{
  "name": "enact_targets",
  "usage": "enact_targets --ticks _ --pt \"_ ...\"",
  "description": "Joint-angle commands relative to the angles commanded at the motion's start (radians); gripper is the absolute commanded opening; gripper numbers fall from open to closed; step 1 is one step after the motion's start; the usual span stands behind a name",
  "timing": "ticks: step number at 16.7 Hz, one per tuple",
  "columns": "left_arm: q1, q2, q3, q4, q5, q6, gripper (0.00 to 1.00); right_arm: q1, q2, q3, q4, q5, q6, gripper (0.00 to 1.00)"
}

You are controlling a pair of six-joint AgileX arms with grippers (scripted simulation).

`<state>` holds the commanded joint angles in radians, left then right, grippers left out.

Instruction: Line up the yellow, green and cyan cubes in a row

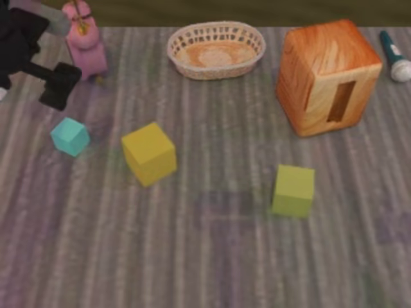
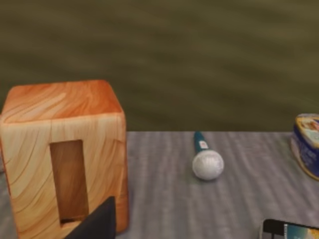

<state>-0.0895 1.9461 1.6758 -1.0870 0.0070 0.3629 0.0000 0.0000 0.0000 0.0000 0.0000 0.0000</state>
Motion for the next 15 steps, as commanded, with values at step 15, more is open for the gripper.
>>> enact_targets --ticks 15 --pt "-0.007 0.369 0.314 -0.161 -0.003 0.065 1.0 0.0 0.0 0.0 0.0 0.0 0.0 1.0"
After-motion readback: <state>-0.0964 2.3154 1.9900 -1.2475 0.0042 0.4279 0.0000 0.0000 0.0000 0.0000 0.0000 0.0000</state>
